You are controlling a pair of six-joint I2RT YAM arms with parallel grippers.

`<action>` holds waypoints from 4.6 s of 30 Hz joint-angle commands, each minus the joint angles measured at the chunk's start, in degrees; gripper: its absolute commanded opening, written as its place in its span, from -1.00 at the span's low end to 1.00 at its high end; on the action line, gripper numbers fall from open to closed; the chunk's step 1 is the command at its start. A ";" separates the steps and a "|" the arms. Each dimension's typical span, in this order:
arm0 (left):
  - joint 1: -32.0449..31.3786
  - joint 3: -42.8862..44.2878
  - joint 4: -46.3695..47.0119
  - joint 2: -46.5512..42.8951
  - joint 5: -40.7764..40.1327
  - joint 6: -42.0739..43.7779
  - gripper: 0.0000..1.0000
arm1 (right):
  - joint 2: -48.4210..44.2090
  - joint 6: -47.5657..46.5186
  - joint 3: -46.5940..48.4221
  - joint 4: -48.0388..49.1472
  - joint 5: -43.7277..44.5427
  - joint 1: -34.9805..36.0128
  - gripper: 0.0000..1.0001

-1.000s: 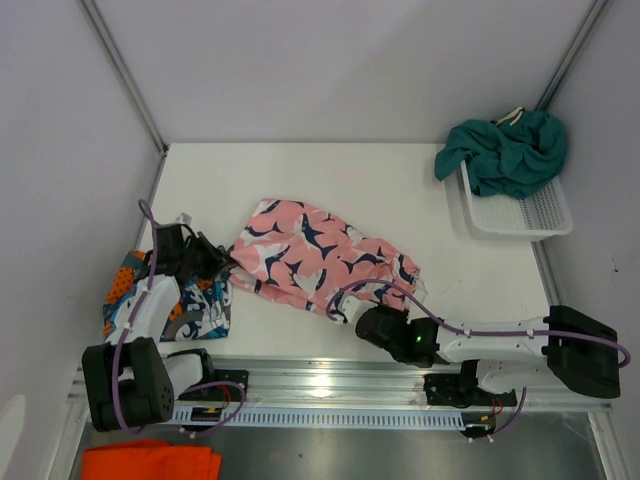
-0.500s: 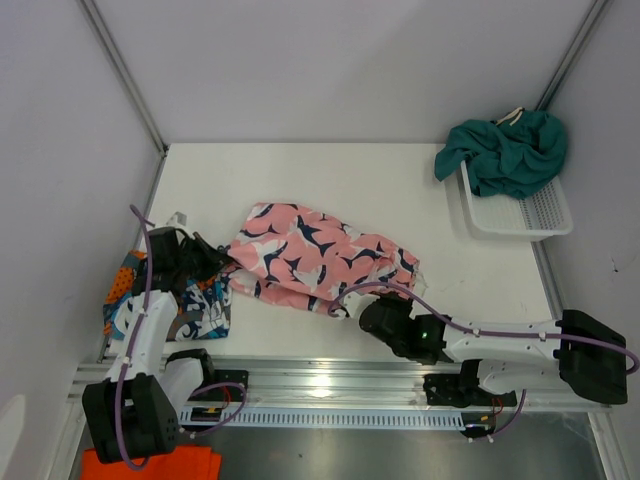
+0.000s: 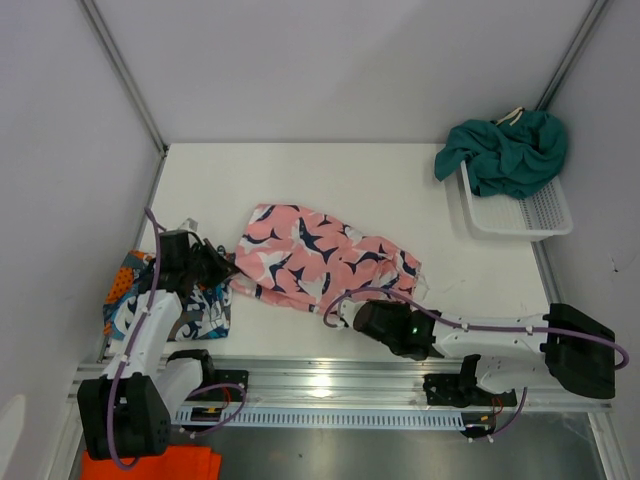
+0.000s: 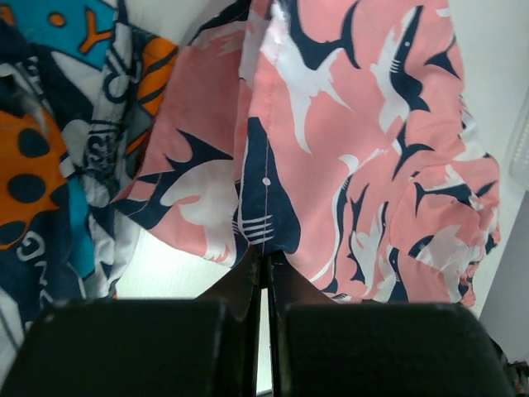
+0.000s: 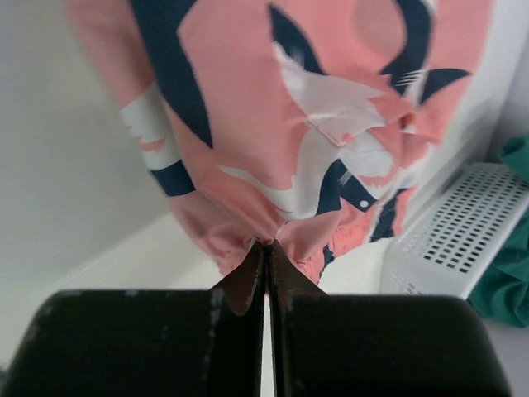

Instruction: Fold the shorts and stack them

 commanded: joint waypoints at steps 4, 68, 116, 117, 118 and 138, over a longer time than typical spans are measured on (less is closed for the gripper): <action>-0.38 0.27 -3.61 -1.02 -6.53 -2.06 -1.00 | 1.90 -1.14 2.66 -5.29 -9.22 0.12 -1.00; -13.03 5.28 -17.49 2.40 -31.22 -9.09 -0.87 | 19.74 62.67 10.14 20.99 -29.53 -39.16 -1.00; -23.41 44.38 11.16 50.56 -6.72 1.11 0.93 | 24.64 75.24 10.57 45.33 -65.75 -59.29 -0.84; -23.15 44.91 10.98 51.97 -5.93 0.49 0.92 | 25.79 75.41 10.92 44.81 -65.22 -59.55 -0.85; -22.71 45.09 11.15 54.33 -4.53 -0.82 0.92 | 26.59 75.93 10.58 44.81 -63.48 -59.90 -0.85; -14.00 53.09 8.96 62.71 -12.33 -2.33 0.87 | 33.27 74.10 8.90 43.93 -61.53 -64.83 -0.83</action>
